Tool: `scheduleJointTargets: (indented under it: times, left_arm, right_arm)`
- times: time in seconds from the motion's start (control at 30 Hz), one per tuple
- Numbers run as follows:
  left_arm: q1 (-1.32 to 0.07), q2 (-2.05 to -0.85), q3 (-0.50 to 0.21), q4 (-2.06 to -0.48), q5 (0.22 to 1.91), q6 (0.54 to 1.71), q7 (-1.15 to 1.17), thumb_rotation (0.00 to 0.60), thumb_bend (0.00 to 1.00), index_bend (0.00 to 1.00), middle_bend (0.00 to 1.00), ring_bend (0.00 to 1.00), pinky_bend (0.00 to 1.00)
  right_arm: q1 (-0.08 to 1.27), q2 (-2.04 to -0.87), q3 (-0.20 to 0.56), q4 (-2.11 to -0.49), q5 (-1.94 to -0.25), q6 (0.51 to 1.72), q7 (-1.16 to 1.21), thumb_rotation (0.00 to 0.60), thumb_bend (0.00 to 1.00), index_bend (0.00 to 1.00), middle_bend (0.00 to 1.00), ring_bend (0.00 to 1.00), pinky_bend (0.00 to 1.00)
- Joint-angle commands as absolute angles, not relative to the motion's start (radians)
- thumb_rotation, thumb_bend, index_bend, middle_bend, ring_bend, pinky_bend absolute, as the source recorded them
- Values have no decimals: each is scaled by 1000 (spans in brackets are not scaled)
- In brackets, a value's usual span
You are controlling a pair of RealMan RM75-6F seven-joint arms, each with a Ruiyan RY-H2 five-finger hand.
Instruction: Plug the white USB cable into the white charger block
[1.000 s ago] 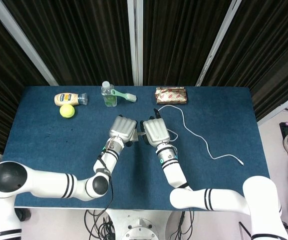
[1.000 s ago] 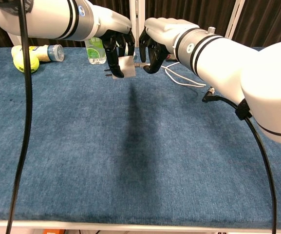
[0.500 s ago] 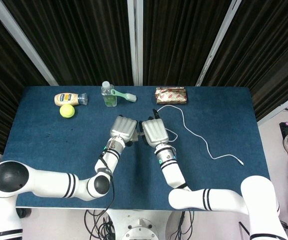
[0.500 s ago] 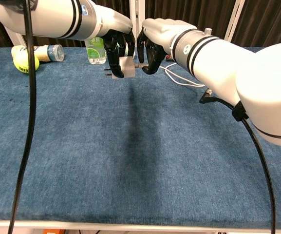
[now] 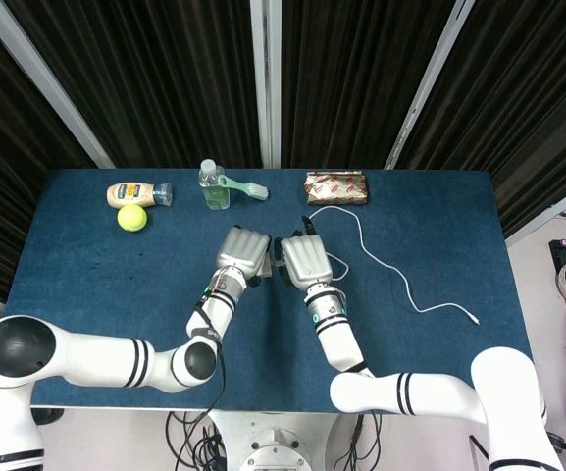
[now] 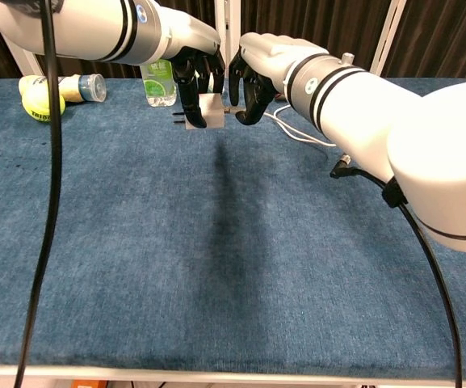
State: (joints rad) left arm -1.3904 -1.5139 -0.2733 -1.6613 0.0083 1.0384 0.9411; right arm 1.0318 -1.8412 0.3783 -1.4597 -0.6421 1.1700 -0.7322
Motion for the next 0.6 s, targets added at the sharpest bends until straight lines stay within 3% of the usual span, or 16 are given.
scheduleJointTargets:
  times: [0.03,0.6]
  left_arm:
    - [-1385,-1510,-274,-1660,13,1032,932,600,213,436,469,359,233]
    - [-1386,-1497,-274,-1661,7,1007,909,600,213,436,468,359,237]
  right_arm:
    - [1024,-1855,384,-1445,-648,1176,-709,600,544,704,532,311,0]
    - [1022,-1896,394,-1413,-671,1175,-685,600,543,704,529,311,0]
